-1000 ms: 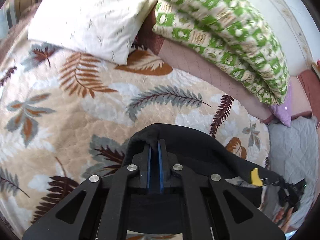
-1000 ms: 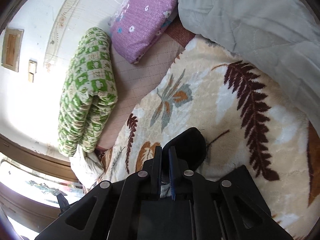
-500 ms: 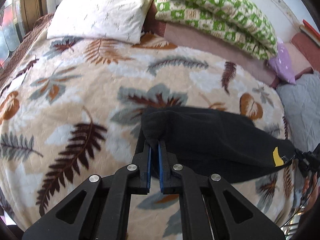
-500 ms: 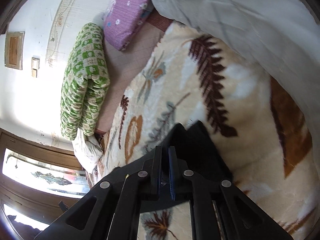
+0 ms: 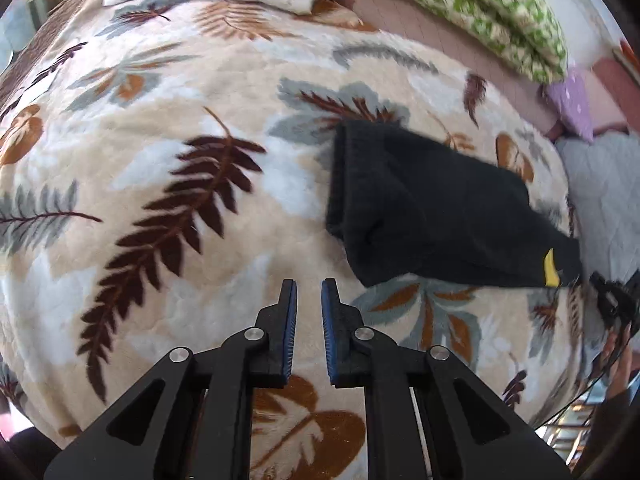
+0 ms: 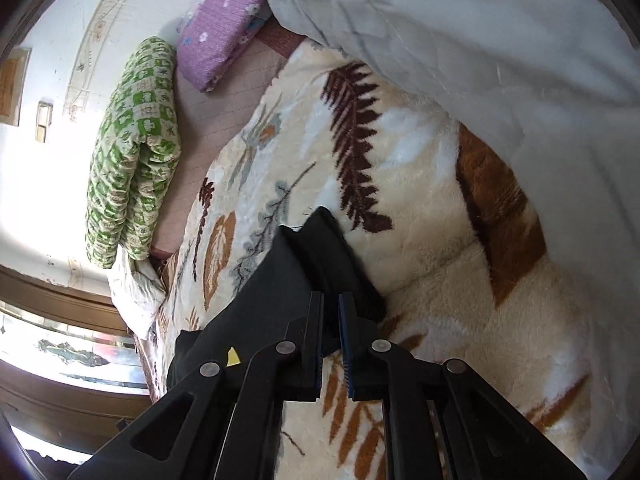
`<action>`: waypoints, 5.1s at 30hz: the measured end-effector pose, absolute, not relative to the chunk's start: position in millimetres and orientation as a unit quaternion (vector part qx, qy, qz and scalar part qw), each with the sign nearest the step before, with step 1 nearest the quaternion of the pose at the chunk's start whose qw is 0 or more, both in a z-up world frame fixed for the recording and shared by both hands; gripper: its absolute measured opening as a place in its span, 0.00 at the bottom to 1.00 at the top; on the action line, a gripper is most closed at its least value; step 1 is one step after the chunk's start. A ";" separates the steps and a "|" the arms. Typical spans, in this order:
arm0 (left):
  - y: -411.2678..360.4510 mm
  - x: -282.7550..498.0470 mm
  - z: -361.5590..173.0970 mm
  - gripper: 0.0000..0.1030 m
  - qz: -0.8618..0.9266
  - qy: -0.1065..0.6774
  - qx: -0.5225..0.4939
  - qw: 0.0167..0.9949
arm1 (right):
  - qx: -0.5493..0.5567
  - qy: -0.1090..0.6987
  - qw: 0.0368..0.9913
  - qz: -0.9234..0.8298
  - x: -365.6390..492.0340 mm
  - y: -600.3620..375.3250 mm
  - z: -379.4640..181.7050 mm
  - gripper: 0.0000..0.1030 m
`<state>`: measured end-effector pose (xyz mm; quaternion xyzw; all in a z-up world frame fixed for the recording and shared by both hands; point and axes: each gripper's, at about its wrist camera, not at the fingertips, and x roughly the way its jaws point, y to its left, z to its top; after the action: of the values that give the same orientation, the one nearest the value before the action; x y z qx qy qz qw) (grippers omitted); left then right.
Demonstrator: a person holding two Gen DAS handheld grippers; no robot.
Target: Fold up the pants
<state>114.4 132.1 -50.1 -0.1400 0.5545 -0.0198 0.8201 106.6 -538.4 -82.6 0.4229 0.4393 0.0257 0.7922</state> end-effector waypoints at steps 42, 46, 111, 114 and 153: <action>138.6 237.8 -16.8 0.20 -0.062 0.556 -0.321 0.764 | 0.385 0.423 0.819 0.049 134.1 -494.6 -44.6 0.03; 132.4 251.4 14.7 0.20 -0.070 0.538 -0.293 0.787 | 0.417 0.378 0.825 0.052 154.8 -499.0 -18.0 0.03; 143.6 233.2 -61.8 0.38 -0.114 0.616 -0.286 0.725 | 0.269 0.444 0.853 0.063 171.2 -436.6 -16.2 0.37; 141.1 236.2 -65.6 0.38 -0.126 0.622 -0.296 0.714 | 0.251 0.478 0.825 0.163 213.8 -363.3 -22.0 0.37; 159.9 241.3 -51.2 0.24 -0.093 0.558 -0.266 0.780 | 0.067 0.493 0.842 0.208 277.5 -177.4 -63.8 0.16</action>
<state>241.3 159.9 -51.2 -0.2662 0.5583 -0.0927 0.7803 277.5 -177.4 -63.8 0.0673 0.4930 0.2084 0.8420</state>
